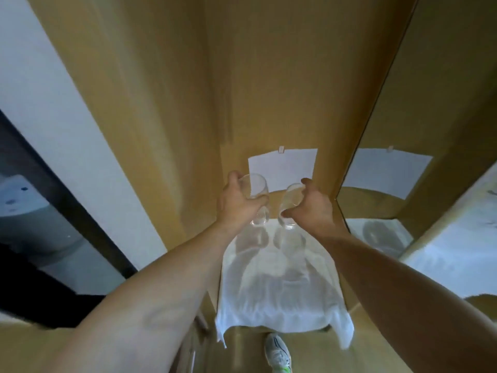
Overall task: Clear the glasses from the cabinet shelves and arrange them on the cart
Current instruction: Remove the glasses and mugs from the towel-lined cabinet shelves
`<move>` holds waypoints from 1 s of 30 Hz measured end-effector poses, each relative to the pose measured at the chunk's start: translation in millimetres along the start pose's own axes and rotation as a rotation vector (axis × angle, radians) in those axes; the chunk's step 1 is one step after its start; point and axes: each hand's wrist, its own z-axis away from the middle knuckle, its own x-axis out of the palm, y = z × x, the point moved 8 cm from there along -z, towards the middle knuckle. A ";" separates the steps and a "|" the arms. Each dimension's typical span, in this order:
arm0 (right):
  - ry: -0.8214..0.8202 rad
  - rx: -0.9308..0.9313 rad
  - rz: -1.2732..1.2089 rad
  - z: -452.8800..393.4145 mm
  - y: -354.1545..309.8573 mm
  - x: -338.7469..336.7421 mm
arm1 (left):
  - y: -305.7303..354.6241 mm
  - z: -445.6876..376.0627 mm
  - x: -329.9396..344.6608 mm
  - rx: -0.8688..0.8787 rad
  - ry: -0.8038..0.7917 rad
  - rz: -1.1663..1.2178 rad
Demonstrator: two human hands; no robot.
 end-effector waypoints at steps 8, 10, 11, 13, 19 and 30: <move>0.097 -0.053 0.067 72.6 -32.5 -91.0 | 83.0 57.8 -48.4 0.135 -0.017 0.166; 0.095 -0.086 0.105 89.2 -34.8 -105.1 | 95.7 73.9 -48.2 0.166 -0.042 0.185; 0.094 -0.098 0.124 98.0 -33.7 -111.4 | 101.6 83.0 -45.6 0.177 -0.057 0.194; 0.093 -0.109 0.148 114.0 -26.2 -124.1 | 114.7 100.9 -37.3 0.204 -0.084 0.210; 0.052 -0.095 0.151 158.1 26.2 -173.7 | 158.9 159.3 8.3 0.245 -0.185 0.305; 0.050 -0.013 0.080 255.5 188.2 -311.7 | 238.0 321.7 148.1 0.216 -0.373 0.354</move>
